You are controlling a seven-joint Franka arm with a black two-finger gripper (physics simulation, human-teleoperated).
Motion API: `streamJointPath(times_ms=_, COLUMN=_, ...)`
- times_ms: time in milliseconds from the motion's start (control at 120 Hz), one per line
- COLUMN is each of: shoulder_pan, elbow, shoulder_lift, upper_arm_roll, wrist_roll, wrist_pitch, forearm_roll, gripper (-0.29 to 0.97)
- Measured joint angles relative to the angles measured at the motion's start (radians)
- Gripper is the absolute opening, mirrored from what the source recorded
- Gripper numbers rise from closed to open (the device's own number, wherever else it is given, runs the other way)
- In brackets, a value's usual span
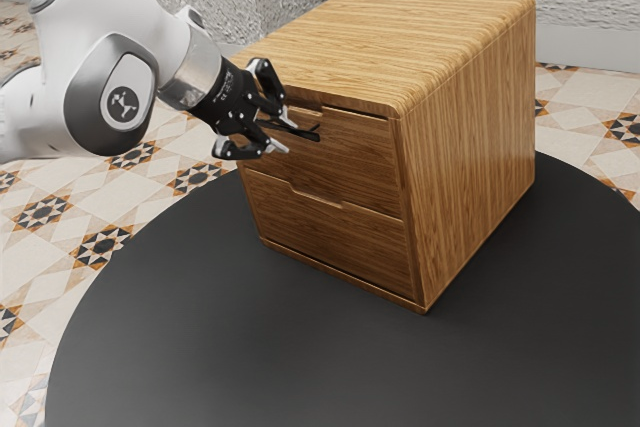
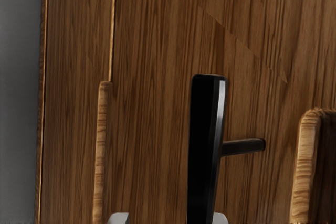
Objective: Pull the drawer handle with one arm to open the drawer
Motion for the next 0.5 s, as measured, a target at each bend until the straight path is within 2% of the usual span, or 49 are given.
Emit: streamJointPath(times_ms=500, shoulder_pan=0.000, elbow=-0.010, shoulder_lift=-0.004, upper_arm_roll=0.001, wrist_roll=0.028, wrist_pitch=-0.001, forearm_roll=-0.004, gripper=-0.01)
